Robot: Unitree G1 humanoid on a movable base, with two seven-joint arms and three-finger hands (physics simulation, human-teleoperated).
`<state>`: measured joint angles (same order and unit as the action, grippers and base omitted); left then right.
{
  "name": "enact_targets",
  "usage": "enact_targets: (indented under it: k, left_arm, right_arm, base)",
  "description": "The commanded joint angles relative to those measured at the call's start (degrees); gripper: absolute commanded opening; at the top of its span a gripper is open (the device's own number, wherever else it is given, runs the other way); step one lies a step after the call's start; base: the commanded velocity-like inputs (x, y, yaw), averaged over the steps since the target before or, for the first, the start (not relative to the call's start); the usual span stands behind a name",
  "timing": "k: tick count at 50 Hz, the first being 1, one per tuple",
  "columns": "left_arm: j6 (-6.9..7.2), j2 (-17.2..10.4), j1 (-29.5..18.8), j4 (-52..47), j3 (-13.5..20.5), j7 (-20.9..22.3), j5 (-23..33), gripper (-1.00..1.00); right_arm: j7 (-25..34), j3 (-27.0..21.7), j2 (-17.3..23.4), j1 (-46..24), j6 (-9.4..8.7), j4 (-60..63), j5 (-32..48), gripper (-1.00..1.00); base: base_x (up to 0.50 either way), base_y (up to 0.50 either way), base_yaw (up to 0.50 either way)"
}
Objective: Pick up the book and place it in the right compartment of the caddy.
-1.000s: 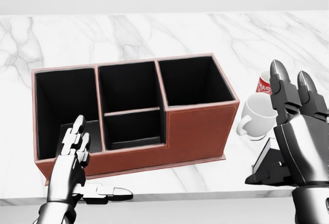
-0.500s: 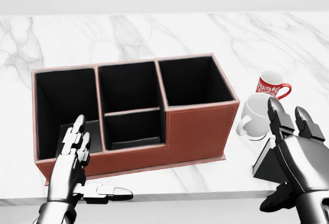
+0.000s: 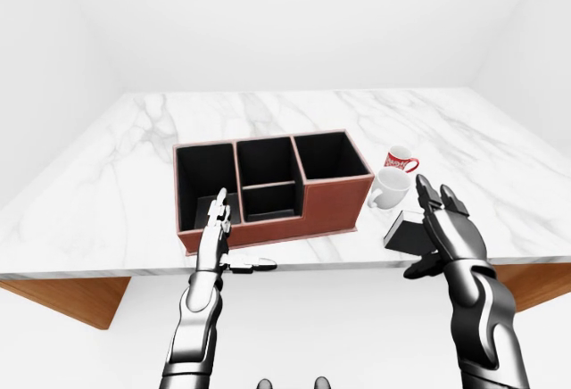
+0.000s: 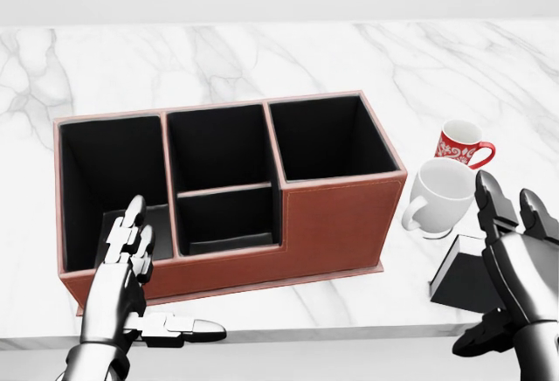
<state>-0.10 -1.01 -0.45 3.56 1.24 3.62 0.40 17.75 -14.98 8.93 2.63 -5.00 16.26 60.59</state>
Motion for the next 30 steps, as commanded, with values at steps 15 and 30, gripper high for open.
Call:
enact_targets:
  k: [15,30]
  left_arm:
    - [-0.34,0.02,0.10,0.41,0.02,0.09,-0.08,1.00]
    - [-0.05,-0.06,-0.12,0.72,0.14,0.34,-0.36,1.00]
  right_arm:
    - [-8.17,-1.72,5.23,-4.74,0.00,-13.02,-4.96,1.00]
    - [-14.85,-1.22,10.82,-10.82,0.00,-29.30,-12.07,1.00]
  base:
    - [0.00,0.00,0.00]
    - [0.00,0.00,0.00]
